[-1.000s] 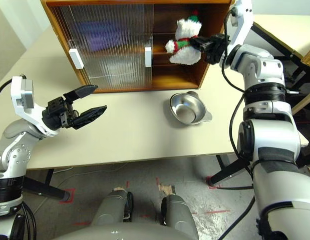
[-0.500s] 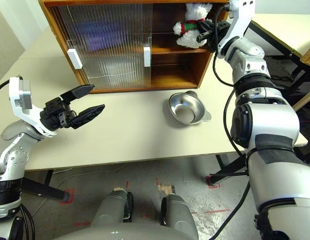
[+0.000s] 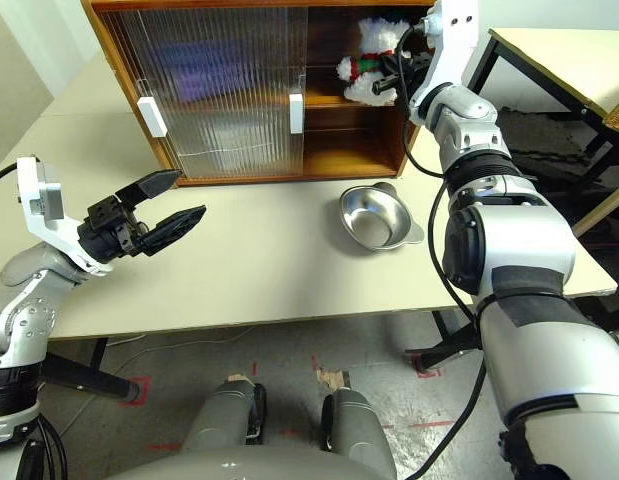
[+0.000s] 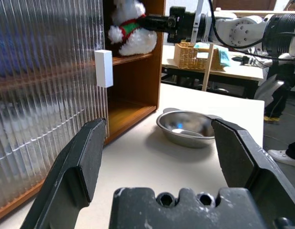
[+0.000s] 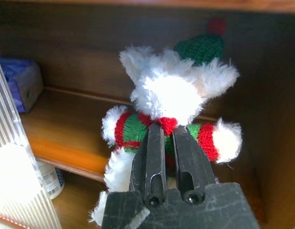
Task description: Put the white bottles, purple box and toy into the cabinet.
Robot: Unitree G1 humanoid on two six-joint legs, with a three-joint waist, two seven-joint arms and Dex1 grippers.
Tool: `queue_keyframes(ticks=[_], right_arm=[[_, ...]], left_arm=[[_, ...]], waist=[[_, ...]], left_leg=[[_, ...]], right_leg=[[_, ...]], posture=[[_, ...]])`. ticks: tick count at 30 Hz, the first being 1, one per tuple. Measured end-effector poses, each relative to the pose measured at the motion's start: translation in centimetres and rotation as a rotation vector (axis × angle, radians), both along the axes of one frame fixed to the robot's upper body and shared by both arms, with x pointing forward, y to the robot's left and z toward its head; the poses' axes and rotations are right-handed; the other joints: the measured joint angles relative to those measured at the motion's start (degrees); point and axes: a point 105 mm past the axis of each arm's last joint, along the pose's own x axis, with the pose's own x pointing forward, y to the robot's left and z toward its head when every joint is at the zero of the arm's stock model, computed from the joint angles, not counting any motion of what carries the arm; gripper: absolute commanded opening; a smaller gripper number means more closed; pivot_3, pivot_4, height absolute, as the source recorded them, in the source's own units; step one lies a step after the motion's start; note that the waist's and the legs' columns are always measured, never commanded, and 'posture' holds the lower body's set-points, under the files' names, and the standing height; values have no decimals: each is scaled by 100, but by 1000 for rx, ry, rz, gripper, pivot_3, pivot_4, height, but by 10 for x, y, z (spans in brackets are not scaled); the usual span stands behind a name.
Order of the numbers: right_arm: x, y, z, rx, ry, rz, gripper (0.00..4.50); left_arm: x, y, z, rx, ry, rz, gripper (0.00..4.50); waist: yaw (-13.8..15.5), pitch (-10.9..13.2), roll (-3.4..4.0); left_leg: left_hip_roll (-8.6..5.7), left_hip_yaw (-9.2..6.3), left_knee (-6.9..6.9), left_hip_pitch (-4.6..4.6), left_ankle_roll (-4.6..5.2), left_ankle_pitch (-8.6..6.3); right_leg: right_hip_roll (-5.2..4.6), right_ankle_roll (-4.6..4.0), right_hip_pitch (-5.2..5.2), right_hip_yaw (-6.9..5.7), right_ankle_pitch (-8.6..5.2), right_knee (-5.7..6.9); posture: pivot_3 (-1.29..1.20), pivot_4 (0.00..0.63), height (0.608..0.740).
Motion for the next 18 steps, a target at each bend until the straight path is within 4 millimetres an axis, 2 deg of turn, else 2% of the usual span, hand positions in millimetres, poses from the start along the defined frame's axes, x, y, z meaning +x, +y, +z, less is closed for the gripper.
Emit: queue_keyframes(ticks=[6,13,18], right_arm=[[0,0,11,20,-21,-1,19],[-2,-13,20,1,-39,-29,19],[-2,-18,23,-12,-44,-45,19]], left_arm=[[4,7,5,-2,-15,77,4500],[7,7,12,-30,-36,103,4500],[4,1,20,-46,-61,67,4500]], waist=[[58,7,7],[89,149,25],[38,266,23]], left_leg=[[1,0,-2,0,-1,-1],[5,-1,0,-3,-1,-1],[5,-7,0,-15,1,1]], right_leg=[[0,-4,-1,1,-3,-1],[-9,-54,1,16,-34,-1],[-9,-25,0,13,-16,-1]], posture=[[270,44,740],[240,105,740],[237,120,740]])
